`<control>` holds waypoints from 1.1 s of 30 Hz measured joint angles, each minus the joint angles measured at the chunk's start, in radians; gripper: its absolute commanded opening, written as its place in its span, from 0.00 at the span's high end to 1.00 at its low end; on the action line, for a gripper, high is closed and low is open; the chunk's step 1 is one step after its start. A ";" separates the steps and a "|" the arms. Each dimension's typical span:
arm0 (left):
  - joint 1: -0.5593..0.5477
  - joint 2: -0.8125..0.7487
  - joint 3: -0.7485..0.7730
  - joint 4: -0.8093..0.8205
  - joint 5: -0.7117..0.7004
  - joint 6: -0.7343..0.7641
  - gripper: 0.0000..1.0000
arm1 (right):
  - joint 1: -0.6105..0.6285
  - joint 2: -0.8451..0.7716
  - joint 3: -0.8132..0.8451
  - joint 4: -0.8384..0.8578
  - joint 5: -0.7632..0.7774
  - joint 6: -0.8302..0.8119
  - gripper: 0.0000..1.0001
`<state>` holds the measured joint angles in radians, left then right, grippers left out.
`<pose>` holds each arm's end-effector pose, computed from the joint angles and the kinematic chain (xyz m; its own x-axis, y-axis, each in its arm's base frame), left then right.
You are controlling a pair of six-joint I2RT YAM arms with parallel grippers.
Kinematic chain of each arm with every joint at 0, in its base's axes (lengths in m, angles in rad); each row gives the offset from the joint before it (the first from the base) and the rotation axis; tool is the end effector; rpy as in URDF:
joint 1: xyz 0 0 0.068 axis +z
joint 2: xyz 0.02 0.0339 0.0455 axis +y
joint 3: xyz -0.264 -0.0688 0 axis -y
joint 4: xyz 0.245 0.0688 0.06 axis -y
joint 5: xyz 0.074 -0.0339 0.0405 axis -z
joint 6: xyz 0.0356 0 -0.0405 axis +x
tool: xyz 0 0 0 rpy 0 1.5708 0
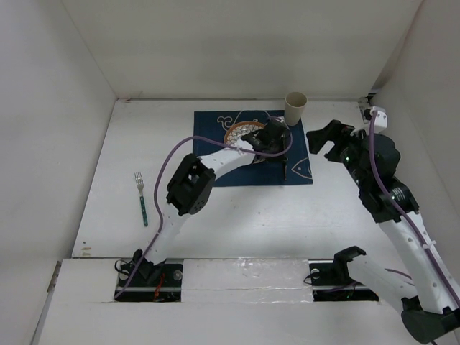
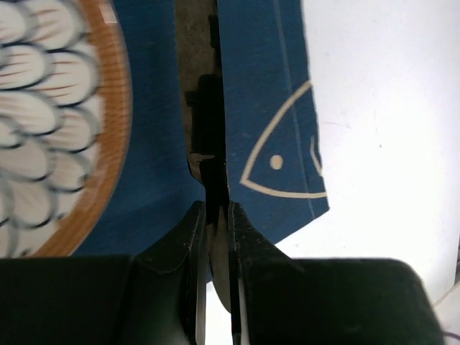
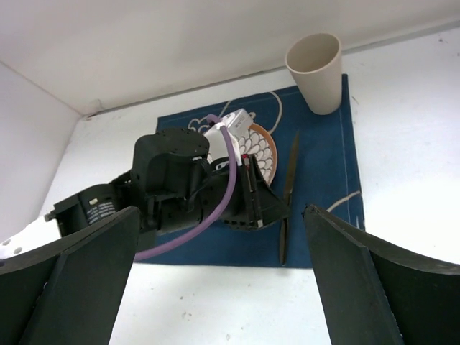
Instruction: Set the dinner table for one person
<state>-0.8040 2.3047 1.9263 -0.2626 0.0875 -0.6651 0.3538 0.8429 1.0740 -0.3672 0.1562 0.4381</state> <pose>0.3685 -0.3870 0.2093 -0.7992 -0.0566 -0.5984 0.3467 0.7699 -0.5358 0.1682 0.0562 0.4103 -0.1991 0.3732 -0.9061 -0.1250 0.9074 0.4012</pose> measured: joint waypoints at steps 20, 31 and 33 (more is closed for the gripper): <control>-0.008 0.194 0.203 0.109 0.085 -0.151 1.00 | -0.015 -0.032 -0.003 -0.073 0.013 -0.024 0.00; -0.001 0.211 0.224 0.106 0.074 -0.209 1.00 | -0.022 -0.044 -0.020 -0.075 0.006 -0.035 0.00; 0.002 0.224 0.239 0.108 0.076 -0.213 1.00 | -0.026 -0.042 -0.028 -0.076 0.004 -0.040 0.00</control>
<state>-0.8021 2.5286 2.1651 -0.1551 0.1635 -0.8783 0.3275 0.8013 1.0462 -0.4431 0.1600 0.3985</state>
